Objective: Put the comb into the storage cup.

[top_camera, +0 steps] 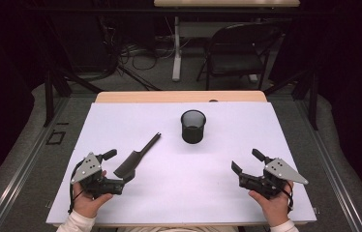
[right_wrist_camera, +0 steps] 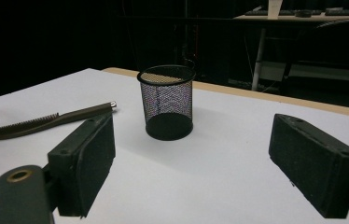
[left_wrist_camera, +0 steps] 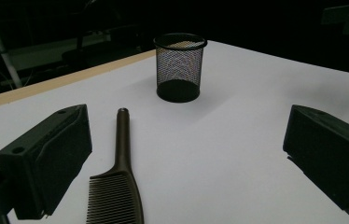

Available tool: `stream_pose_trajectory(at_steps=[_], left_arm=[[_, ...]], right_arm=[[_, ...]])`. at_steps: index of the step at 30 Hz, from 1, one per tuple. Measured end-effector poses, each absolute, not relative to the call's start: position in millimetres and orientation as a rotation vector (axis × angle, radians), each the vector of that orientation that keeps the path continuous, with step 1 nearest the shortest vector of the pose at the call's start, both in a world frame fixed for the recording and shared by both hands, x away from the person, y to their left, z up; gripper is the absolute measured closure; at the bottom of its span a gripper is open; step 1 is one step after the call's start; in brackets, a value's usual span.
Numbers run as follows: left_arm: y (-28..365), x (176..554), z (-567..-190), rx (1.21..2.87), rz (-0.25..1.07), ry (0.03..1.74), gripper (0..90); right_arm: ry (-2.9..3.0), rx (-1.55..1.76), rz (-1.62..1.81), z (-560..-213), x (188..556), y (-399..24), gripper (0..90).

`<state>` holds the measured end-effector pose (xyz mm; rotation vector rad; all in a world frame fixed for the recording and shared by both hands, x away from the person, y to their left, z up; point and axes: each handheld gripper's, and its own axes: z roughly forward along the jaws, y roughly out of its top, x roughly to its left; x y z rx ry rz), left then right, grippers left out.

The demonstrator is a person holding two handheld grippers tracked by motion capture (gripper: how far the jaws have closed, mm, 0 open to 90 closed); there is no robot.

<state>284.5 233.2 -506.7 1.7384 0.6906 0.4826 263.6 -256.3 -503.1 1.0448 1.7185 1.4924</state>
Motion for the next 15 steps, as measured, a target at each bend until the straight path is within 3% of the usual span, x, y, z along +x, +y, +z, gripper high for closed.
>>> stream_pose_trajectory(at_steps=[15], left_arm=[[234.6,293.3,-507.6,1.741,0.466,0.784,1.6]], right_arm=[[1.745,1.059,1.468,-508.2,268.4,-256.2,14.7]])
